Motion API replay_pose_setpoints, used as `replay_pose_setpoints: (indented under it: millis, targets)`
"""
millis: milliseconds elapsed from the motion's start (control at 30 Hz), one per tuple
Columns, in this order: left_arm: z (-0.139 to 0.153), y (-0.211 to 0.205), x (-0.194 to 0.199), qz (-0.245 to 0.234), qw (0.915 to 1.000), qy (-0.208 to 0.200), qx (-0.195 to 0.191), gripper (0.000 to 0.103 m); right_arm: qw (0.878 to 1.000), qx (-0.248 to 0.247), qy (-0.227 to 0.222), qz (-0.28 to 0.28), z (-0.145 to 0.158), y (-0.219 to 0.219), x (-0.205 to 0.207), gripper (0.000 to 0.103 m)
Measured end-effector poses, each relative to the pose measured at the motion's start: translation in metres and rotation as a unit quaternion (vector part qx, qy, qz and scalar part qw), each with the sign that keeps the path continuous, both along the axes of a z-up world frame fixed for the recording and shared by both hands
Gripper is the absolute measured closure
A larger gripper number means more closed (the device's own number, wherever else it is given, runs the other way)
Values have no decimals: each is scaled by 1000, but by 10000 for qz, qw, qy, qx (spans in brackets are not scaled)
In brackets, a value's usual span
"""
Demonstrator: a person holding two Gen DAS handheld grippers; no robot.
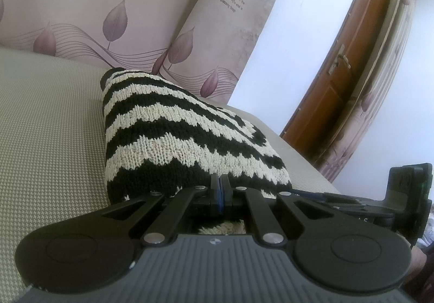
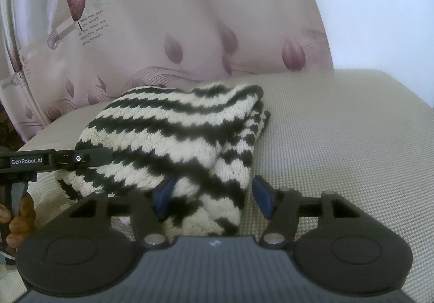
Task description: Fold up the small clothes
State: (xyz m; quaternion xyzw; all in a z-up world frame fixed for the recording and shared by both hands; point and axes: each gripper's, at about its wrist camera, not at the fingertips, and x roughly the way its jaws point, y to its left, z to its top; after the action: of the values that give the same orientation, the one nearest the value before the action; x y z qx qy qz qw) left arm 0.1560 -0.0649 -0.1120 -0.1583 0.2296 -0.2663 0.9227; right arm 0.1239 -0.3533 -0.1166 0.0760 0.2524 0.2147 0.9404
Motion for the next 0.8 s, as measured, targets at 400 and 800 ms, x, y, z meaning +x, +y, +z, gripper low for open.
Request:
replay_pose_setpoints:
  millis: [400, 800]
  targets:
    - [0, 2, 0, -18, 10000, 24, -74, 92, 9985, 521, 104, 126, 2, -17, 0, 46]
    - [-1, 1, 0, -7, 9999, 29, -97, 92, 9974, 254, -342, 575, 15, -2, -4, 46]
